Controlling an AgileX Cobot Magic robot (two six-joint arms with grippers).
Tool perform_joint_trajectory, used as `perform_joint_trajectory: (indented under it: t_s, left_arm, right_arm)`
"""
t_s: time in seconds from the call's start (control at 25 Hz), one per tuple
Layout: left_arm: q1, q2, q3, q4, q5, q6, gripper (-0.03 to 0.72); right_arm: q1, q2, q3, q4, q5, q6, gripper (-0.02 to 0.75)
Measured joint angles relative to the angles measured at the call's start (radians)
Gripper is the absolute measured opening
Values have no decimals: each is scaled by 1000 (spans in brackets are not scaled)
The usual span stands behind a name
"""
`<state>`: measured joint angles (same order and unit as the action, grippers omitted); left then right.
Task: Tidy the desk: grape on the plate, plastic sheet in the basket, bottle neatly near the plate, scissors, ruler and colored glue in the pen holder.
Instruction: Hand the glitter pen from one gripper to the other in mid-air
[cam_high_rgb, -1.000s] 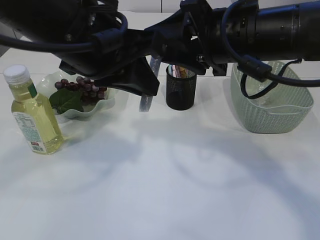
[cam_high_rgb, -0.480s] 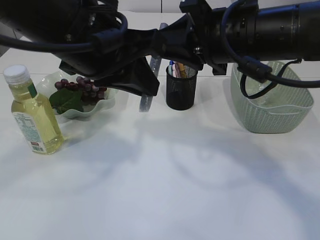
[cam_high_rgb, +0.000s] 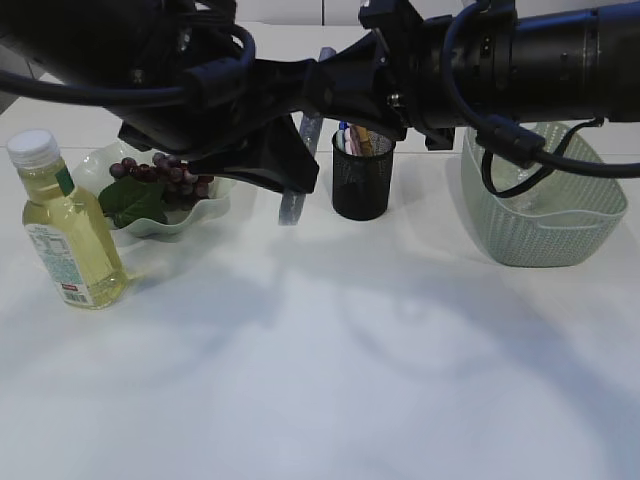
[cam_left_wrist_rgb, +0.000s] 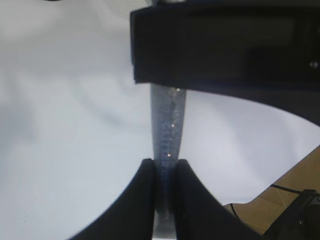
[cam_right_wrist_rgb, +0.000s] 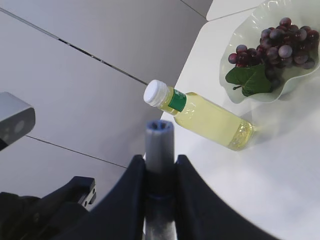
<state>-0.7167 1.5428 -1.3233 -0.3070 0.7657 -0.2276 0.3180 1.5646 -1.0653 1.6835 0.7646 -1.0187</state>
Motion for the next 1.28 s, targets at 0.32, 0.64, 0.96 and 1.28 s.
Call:
perform_joint_trajectory:
  t_s: [0.32, 0.64, 0.96, 1.28]
  left_arm:
    - [0, 0, 0, 0, 0, 0, 60]
    - [0, 0, 0, 0, 0, 0, 71]
    - [0, 0, 0, 0, 0, 0, 83]
    - [0, 0, 0, -1, 0, 0, 103]
  right_arm:
    - [0, 0, 0, 0, 0, -2, 136]
    - [0, 0, 0, 0, 0, -2, 136]
    - [0, 0, 0, 0, 0, -4, 136]
    - [0, 0, 0, -2, 0, -4, 135]
